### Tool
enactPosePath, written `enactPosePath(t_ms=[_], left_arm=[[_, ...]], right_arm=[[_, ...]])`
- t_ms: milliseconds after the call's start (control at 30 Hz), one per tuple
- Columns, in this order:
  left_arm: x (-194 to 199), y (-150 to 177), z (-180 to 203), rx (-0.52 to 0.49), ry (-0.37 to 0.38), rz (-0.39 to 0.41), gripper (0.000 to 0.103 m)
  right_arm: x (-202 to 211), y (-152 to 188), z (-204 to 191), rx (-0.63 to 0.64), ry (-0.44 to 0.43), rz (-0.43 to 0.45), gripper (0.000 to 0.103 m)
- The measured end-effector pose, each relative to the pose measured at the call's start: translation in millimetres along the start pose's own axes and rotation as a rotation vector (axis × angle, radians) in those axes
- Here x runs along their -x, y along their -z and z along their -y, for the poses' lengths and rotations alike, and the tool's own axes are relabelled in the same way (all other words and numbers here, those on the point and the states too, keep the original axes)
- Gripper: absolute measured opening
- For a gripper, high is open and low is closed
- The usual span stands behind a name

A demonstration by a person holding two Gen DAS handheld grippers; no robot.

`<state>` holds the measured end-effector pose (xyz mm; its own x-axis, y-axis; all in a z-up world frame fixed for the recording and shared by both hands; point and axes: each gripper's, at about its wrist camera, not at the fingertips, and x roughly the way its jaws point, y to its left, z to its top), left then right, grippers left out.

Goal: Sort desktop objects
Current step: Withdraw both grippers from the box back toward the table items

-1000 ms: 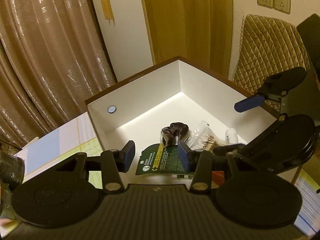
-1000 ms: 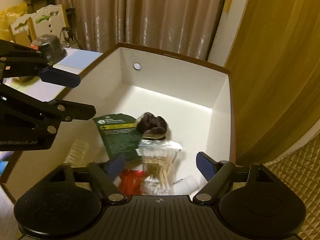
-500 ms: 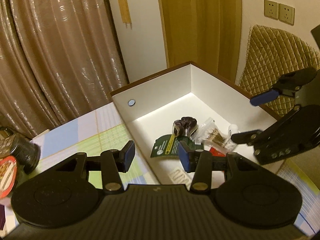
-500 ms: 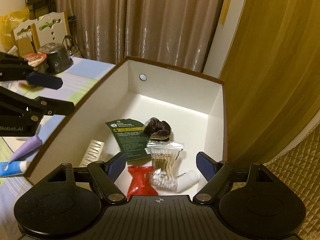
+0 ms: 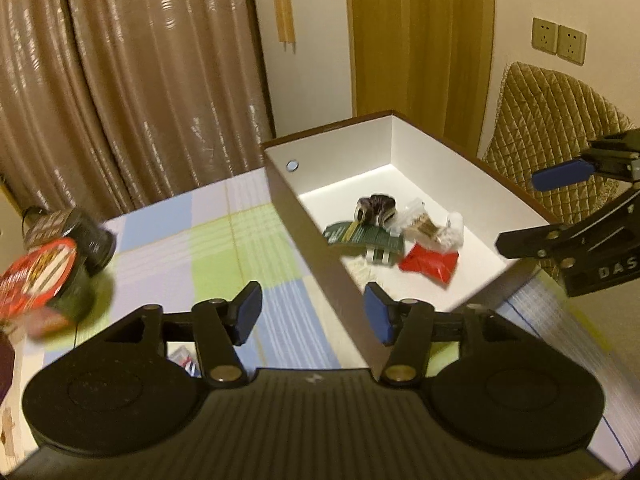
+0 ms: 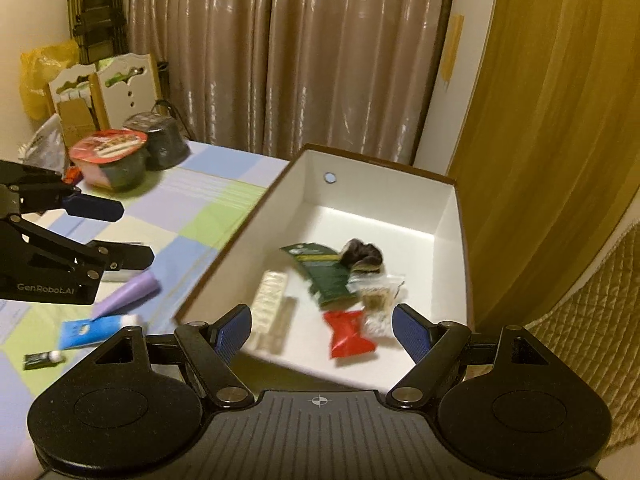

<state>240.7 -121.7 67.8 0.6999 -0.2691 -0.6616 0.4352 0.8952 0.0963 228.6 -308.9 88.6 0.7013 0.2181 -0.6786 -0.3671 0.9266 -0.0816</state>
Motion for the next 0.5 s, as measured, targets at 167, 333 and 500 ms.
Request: enactPosePath(t_ms=[167, 333, 500], left_arm=[[29.4, 34.8, -12.1, 0.041, -0.020, -0.018, 0.064], [56.4, 79.7, -28.6, 0.106, -0.047, -0.062, 0.075], [80.5, 121.5, -39.4, 0.149, -0.089, -0.102, 0.091]], right_arm=[[18.5, 20.1, -19.4, -0.025, 0.002, -0.014, 0.080], [24.8, 40.7, -39.1, -0.038, -0.010, -0.051, 0.080], [27.2, 56.1, -61.2, -0.039, -0.035, -0.083, 0.080]])
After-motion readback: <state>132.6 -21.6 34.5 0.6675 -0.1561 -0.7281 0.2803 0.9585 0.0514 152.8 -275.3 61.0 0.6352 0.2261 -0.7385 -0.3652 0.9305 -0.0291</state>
